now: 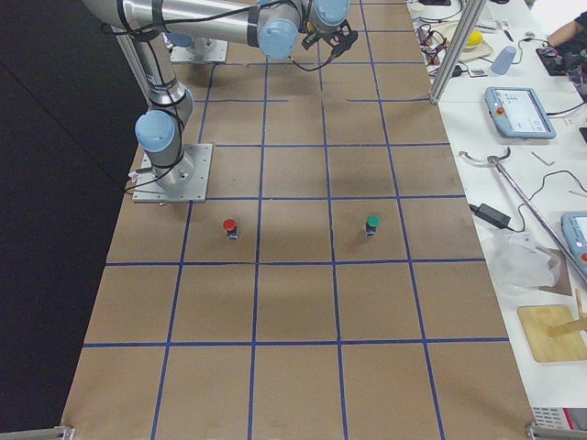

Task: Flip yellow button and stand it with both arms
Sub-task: 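Carry the button toward the right gripper while the right gripper reaches to meet it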

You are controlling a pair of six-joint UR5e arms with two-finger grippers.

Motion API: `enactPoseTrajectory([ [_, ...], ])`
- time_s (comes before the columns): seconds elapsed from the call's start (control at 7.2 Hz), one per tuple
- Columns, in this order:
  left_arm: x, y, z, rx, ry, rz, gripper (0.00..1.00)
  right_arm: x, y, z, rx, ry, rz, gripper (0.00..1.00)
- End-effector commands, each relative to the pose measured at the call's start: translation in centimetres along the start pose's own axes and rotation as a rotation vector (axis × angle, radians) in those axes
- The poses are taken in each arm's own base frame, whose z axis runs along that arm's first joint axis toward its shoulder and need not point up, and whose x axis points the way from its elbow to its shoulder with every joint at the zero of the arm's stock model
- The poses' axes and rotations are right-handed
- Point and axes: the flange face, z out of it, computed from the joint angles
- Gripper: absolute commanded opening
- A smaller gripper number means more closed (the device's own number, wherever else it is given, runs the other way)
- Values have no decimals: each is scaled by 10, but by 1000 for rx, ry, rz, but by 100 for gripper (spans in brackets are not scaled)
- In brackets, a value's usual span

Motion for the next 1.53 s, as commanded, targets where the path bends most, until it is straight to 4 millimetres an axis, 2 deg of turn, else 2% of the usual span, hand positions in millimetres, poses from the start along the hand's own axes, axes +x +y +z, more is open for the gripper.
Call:
enactPoseTrajectory([
  [0.0,1,-1,1,0,2,2,5,-1,10,-5,3,-2,2,91],
  [0.42,1,0,1,-1,0,0,5,3,23,-13,13,7,8,90],
  [0.69,1,0,1,-1,1,1,6,5,21,-12,8,7,14,66],
  [0.97,1,0,1,-1,1,1,9,5,22,-11,3,3,17,33],
  [1.11,1,0,1,-1,1,1,26,4,22,-11,2,2,17,23],
  [1.25,1,0,1,-1,1,-1,33,4,22,-12,2,0,16,21],
  [1.39,1,-1,0,2,0,-6,87,3,22,-13,4,-2,14,21],
])
